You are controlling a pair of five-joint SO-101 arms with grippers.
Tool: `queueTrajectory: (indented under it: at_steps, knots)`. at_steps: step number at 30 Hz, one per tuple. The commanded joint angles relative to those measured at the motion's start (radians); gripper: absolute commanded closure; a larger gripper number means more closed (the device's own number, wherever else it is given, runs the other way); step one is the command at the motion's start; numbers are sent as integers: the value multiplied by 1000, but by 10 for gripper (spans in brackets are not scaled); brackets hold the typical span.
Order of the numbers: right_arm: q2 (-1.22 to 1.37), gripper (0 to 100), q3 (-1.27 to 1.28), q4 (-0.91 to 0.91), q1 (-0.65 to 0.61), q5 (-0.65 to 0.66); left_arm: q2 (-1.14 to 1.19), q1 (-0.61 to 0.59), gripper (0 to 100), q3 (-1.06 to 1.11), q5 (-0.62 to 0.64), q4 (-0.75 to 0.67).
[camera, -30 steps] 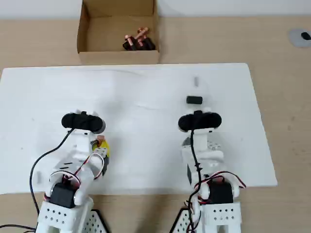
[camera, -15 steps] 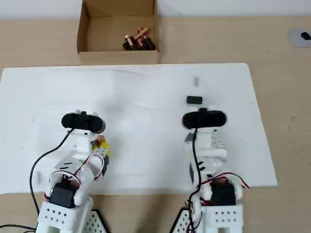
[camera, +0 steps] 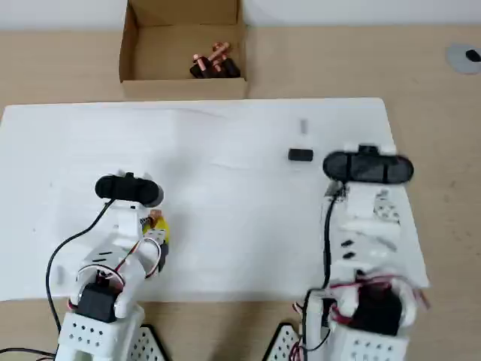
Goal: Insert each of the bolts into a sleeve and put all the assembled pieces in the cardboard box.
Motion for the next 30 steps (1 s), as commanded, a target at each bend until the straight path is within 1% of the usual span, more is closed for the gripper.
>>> queueTrajectory:
  at_steps: [1, 3, 8, 11, 14, 17, 20, 25, 28, 30]
  knots:
    - [343, 989, -269, 94, -1, 144, -8, -11, 988, -8, 2, -12]
    - [573, 989, -424, 195, -30, 242, -8, 0, 988, -8, 2, -14]
    - [1035, 989, -796, 422, -137, 381, -8, -2, 988, -8, 5, -14]
    - [1268, 988, -1029, 522, -186, 446, -8, -2, 988, -8, 5, -14]
    - [1489, 988, -1239, 583, -186, 437, -8, -2, 988, -8, 5, -14]
    - [1689, 988, -1403, 605, -174, 364, -8, -2, 988, -8, 5, -14]
    - [1842, 988, -1550, 623, -174, 353, -8, -2, 988, -8, 5, -14]
    - [1986, 988, -1739, 631, -188, 358, -8, -2, 989, -8, 5, -14]
    - [2068, 982, -1844, 618, -200, 491, -8, -3, 989, -8, 3, -14]
    - [2129, 940, -1888, 638, -216, 578, -8, -3, 989, -8, 2, -14]
